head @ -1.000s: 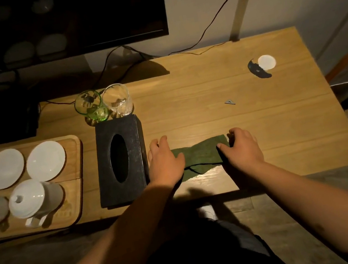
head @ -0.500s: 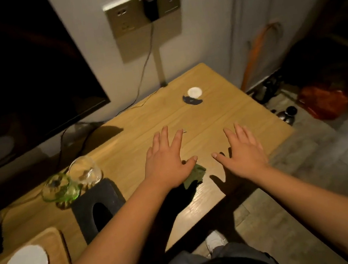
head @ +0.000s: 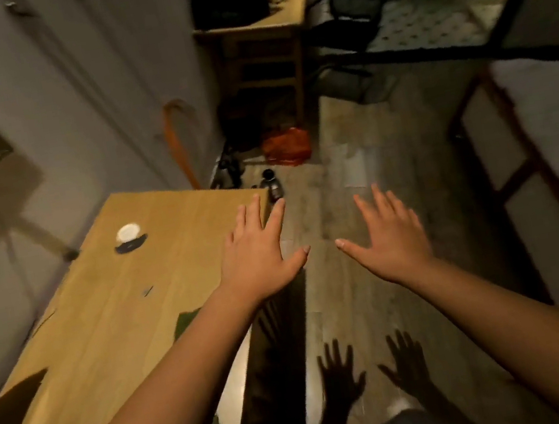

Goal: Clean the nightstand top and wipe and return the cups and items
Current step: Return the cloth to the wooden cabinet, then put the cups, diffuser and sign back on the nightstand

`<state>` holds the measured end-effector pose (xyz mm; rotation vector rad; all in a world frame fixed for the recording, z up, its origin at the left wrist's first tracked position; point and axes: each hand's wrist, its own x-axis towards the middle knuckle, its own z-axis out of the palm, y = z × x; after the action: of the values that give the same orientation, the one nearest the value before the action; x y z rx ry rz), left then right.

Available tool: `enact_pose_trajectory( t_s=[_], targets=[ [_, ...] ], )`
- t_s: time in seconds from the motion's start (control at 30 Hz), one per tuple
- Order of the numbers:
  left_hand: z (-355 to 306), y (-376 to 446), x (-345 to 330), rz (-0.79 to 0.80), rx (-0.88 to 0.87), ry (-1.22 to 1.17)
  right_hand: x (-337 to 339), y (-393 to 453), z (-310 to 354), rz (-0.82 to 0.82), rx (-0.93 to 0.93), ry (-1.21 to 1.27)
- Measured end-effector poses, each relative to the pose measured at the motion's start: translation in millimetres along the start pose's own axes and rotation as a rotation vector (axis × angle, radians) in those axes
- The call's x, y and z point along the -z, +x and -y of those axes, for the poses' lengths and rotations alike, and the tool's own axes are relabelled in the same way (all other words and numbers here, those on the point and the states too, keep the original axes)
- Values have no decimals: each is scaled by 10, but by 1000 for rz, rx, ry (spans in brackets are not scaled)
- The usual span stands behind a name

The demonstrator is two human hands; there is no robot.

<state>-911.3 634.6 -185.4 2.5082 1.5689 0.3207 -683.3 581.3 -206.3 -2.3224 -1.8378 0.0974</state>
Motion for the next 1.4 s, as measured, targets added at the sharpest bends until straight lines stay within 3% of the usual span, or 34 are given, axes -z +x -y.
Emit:
enact_pose_trajectory(
  t_s=[0.27, 0.6, 0.73, 0.97, 1.4],
  targets=[
    [-2162, 346, -286, 36, -457, 11, 611, -1113, -1839, -114, -437, 2],
    [-5214, -134, -876, 154, -972, -70, 1220, -3069, -4048, -252, -923, -40],
    [-6086, -467, -1123, 200, -1141, -100, 1368, -3838, -4490, -327, -1125, -31],
    [-7362, -826, -1437, 272, -1393, -157, 1507, -4755, -4924, -307, -1356, -6],
    [-9350, -436, -1947, 387, -1667, -103, 1801, -4807, -6331, -274, -1664, 11]
  ],
)
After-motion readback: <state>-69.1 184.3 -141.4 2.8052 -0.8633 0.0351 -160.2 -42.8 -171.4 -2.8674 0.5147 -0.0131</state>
